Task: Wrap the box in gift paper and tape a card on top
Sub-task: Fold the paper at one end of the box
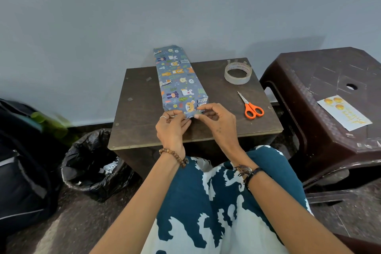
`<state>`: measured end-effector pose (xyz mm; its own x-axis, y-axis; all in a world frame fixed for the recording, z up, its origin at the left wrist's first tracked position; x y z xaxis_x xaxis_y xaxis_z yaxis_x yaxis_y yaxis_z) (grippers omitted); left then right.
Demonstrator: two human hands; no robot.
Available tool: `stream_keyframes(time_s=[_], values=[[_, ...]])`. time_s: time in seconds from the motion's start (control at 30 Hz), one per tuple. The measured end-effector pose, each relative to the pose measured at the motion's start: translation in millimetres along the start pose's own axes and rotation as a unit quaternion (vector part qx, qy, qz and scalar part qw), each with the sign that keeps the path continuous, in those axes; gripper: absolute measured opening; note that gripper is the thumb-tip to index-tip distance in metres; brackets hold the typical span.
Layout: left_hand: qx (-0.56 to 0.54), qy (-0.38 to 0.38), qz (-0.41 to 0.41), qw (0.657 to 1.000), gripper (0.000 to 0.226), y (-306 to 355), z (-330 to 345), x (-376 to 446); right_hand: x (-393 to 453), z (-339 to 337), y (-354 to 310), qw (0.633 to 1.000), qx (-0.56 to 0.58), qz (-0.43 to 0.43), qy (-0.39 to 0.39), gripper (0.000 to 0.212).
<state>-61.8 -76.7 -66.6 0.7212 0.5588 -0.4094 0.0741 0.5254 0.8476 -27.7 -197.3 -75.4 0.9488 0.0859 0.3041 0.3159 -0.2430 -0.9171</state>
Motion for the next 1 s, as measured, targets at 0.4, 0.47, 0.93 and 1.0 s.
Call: stream_keyframes(time_s=[0.4, 0.47, 0.93, 1.0], values=[[-0.029, -0.077, -0.024, 0.996, 0.01, 7, -4, -1, 11, -1, 10, 0.987, -0.1, -0.127, 0.011, 0.014], [-0.007, -0.099, -0.01, 0.995, 0.011, 6, -5, -2, 12, -2, 11, 0.988, -0.096, -0.122, 0.023, 0.013], [0.07, -0.036, 0.073, 0.994, 0.005, 4, -2, 4, 10, -2, 6, 0.999, 0.021, -0.033, -0.009, 0.011], [0.073, -0.023, 0.082, 0.994, 0.006, 3, 0, 2, 8, 0, 3, 0.999, 0.039, -0.024, -0.01, 0.014]])
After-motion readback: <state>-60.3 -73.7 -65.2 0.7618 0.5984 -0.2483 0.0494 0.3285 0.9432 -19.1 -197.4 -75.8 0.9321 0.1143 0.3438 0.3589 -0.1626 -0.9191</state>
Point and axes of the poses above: each hand's wrist, its own x-axis towards the middle knuckle, its own z-axis out of the palm, y = z × x, the point moved 3 cm from there along x, towards the middle knuckle, and after that the axes turned 3 degrees about -x, right-handed, at the moved point
